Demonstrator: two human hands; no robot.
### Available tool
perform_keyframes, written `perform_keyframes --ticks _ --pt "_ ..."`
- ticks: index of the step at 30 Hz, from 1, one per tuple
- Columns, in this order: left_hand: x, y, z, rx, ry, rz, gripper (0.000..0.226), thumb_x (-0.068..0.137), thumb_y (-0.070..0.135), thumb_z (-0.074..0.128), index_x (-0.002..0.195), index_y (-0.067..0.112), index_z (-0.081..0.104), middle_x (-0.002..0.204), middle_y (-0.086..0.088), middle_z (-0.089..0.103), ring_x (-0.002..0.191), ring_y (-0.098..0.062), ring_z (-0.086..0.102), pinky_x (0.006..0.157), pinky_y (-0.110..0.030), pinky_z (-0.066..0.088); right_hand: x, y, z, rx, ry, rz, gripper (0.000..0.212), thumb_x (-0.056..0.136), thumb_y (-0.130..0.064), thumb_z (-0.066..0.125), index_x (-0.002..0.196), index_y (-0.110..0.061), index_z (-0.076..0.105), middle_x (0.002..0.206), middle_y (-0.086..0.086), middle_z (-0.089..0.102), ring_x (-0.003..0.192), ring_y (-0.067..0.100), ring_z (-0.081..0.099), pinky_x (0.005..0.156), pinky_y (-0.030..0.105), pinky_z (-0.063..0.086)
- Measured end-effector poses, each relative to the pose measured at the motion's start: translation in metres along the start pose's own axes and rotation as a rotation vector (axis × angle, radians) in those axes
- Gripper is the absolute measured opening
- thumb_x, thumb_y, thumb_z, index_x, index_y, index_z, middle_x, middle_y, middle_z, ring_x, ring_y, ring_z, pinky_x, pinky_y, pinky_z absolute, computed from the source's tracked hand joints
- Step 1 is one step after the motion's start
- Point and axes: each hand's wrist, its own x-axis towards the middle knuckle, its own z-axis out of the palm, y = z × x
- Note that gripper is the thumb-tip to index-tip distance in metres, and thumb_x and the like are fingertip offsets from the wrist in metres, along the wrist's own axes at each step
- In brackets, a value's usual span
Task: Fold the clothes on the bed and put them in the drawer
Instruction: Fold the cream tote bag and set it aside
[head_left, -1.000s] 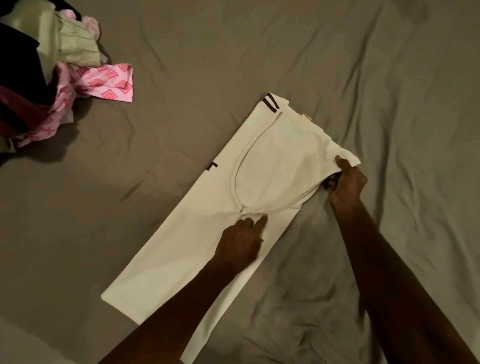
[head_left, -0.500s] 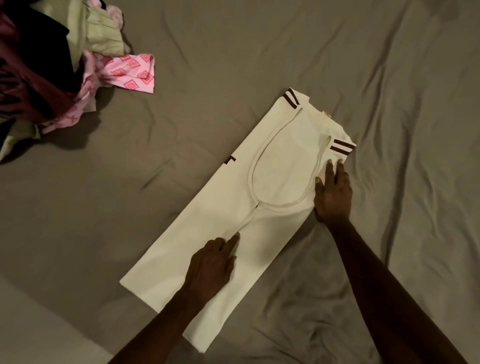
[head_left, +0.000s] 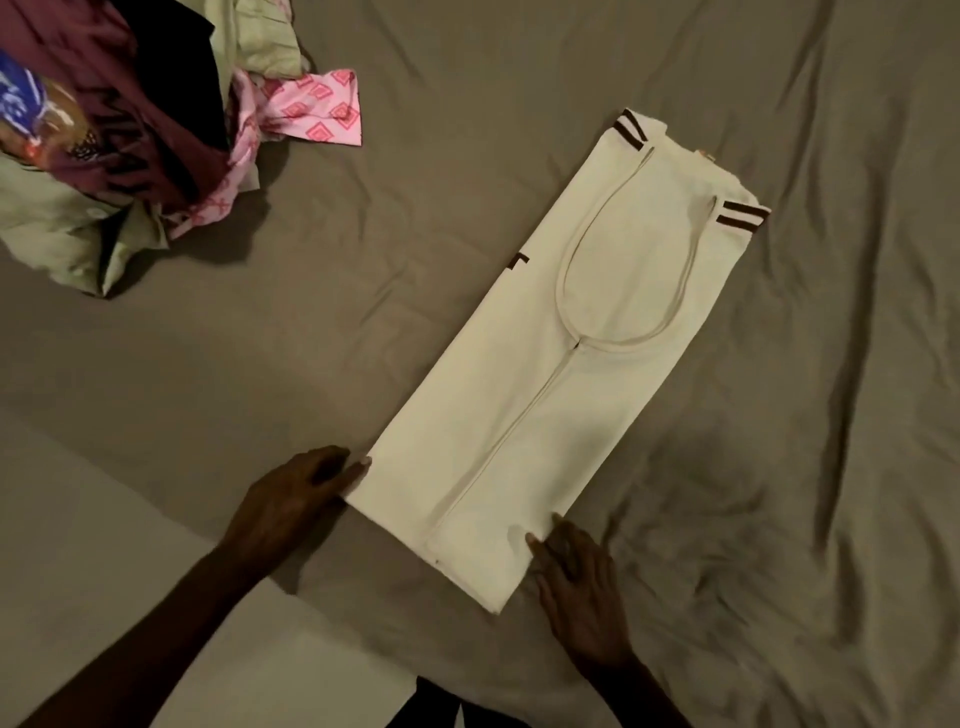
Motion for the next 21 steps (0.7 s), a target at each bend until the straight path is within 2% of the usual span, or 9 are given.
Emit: perform_keyframes --ticks 4,7,10,13,15,17,18,20,21 --pt "0.03 -0.01 0.0 0.022 -0.064 0.233 0.054 0.089 0.084 0.041 0.103 0.037 0.063 0.101 0.022 0.063 0.091 0.001 0.058 0.088 -0.029 0.045 0.01 -0.013 0.0 -0.026 0.032 -0.064 0.045 0.101 -0.035 0.056 0.145 -0.027 0.06 0.154 0.019 0.046 0.132 0.037 0.048 0.102 0.046 0.04" --pt "0.043 -0.018 0.007 -0.101 -0.11 0.187 0.034 0.095 0.066 0.056 0.104 0.033 0.054 0.097 0.014 0.06 0.085 -0.007 0.059 0.083 -0.034 0.051 0.024 -0.013 -0.004 -0.038 0.039 -0.161 0.04 0.1 -0.028 0.058 0.138 -0.022 0.067 0.15 0.021 0.051 0.135 0.039 0.046 0.103 0.047 0.038" --pt "0.049 -0.018 0.0 -0.109 -0.166 0.237 0.021 0.096 0.051 0.059 0.109 0.035 0.053 0.109 0.014 0.058 0.096 -0.015 0.06 0.088 -0.036 0.05 0.036 -0.012 -0.006 0.023 0.032 -0.174 0.036 0.096 -0.035 0.063 0.126 -0.019 0.073 0.142 0.009 0.059 0.125 0.034 0.056 0.099 0.044 0.041" --pt "0.055 -0.016 -0.011 -0.151 -0.114 0.446 0.022 0.088 0.036 0.062 0.107 0.03 0.069 0.136 0.002 0.059 0.119 -0.021 0.059 0.079 -0.03 0.054 0.047 -0.024 -0.028 0.213 0.044 -0.058 0.03 0.097 -0.044 0.059 0.117 -0.025 0.072 0.124 -0.01 0.065 0.109 0.019 0.062 0.093 0.034 0.043" --pt "0.067 -0.013 -0.022 -0.293 -0.071 0.466 0.025 0.085 0.03 0.062 0.107 0.028 0.073 0.132 0.006 0.064 0.126 -0.016 0.056 0.079 -0.027 0.053 0.06 -0.032 -0.052 0.432 0.119 0.089 0.019 0.1 -0.024 0.061 0.113 -0.033 0.071 0.116 -0.019 0.069 0.105 0.009 0.064 0.089 0.029 0.05" --pt "0.087 0.001 -0.04 -0.582 -0.047 0.346 0.026 0.085 0.028 0.066 0.109 0.025 0.076 0.118 0.006 0.071 0.117 -0.012 0.064 0.085 -0.033 0.056 0.08 -0.03 -0.079 0.689 0.219 0.239 0.034 0.1 0.0 0.059 0.103 -0.03 0.074 0.106 -0.016 0.076 0.098 0.002 0.069 0.084 0.022 0.052" --pt "0.107 0.01 -0.051 -0.732 -0.076 0.287 0.022 0.086 0.026 0.068 0.106 0.019 0.077 0.109 0.003 0.074 0.107 -0.013 0.069 0.085 -0.037 0.057 0.093 -0.025 -0.092 0.803 0.271 0.281 0.03 0.101 0.001 0.058 0.099 -0.024 0.075 0.1 -0.012 0.077 0.092 0.001 0.069 0.079 0.022 0.052" --pt "0.149 0.034 -0.072 -0.938 -0.134 0.213 0.023 0.089 0.03 0.071 0.101 0.012 0.077 0.098 -0.002 0.076 0.091 -0.015 0.069 0.082 -0.037 0.054 0.12 -0.007 -0.108 0.971 0.382 0.394 0.017 0.101 -0.018 0.06 0.097 -0.011 0.075 0.094 0.002 0.078 0.085 0.008 0.067 0.073 0.03 0.054" --pt "0.17 0.047 -0.08 -1.029 -0.147 0.178 0.03 0.089 0.037 0.074 0.103 0.01 0.077 0.099 -0.003 0.076 0.09 -0.015 0.067 0.081 -0.035 0.052 0.132 0.006 -0.111 1.072 0.415 0.507 0.023 0.1 -0.028 0.063 0.101 -0.008 0.074 0.099 0.011 0.078 0.087 0.014 0.069 0.074 0.037 0.056"
